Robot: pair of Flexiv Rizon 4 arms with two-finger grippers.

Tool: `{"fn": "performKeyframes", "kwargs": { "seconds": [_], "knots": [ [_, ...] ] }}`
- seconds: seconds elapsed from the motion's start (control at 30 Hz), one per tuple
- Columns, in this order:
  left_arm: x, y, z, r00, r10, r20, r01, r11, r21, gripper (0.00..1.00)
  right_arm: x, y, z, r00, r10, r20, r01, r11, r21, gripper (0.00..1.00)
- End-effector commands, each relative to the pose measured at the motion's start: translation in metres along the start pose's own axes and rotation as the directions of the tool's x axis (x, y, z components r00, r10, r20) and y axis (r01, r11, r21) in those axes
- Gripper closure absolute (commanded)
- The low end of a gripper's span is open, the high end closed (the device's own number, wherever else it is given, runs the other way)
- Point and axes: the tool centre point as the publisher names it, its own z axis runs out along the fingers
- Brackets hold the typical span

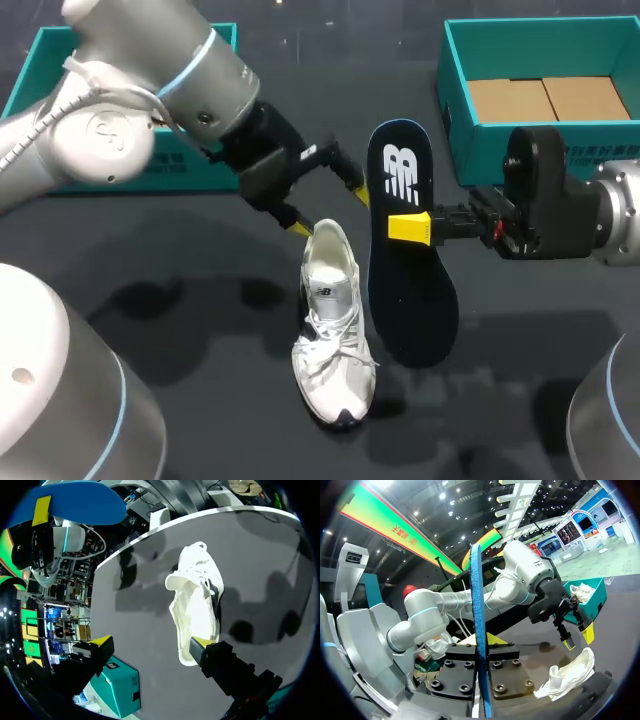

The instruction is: Take the shoe out of the shoebox, open the shoe tongue, remove and reinsert the insole, then place the shoe into the shoebox

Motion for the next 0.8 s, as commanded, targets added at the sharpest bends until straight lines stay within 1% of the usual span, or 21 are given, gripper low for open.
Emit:
{"fn": "performKeyframes", "kwargs": {
  "seconds": [0.03,0.07,0.13,0.6,0.63,0.7,0.73,0.8],
  "knots": [
    [-0.007,0.001,-0.009,0.969,0.032,0.246,-0.033,0.999,-0.001,0.0,0.001,-0.001,0.001,1.0,0.0,0.003,0.0,1.0,-0.001,1.0],
    [-0.013,0.002,-0.012,0.958,0.042,0.283,-0.045,0.999,0.004,0.0,0.001,-0.001,0.001,1.0,0.0,0.003,0.0,1.0,-0.001,1.0],
    [-0.028,0.004,-0.02,0.931,0.054,0.362,-0.053,0.999,-0.014,0.0,0.001,-0.001,0.001,1.0,0.0,0.003,0.0,1.0,-0.001,1.0],
    [-0.028,0.004,-0.02,0.931,0.054,0.362,-0.053,0.999,-0.014,0.0,0.001,-0.001,0.001,1.0,0.0,0.003,0.0,1.0,-0.001,1.0],
    [-0.035,0.004,-0.023,0.917,0.059,0.395,-0.04,0.998,-0.055,0.0,0.001,-0.001,0.001,1.0,0.0,0.003,0.0,1.0,-0.001,1.0],
    [-0.041,0.003,-0.029,0.9,0.063,0.431,-0.041,0.997,-0.06,0.0,0.001,-0.001,0.001,1.0,0.0,0.003,0.0,1.0,-0.001,1.0],
    [-0.045,0.002,-0.032,0.888,0.08,0.453,-0.042,0.995,-0.094,0.0,0.001,-0.001,0.001,1.0,0.0,0.003,0.0,1.0,-0.001,1.0],
    [-0.049,0.002,-0.037,0.87,0.088,0.486,-0.034,0.992,-0.12,0.0,0.001,-0.001,0.001,1.0,0.0,0.003,0.0,1.0,-0.001,1.0]
  ]
}}
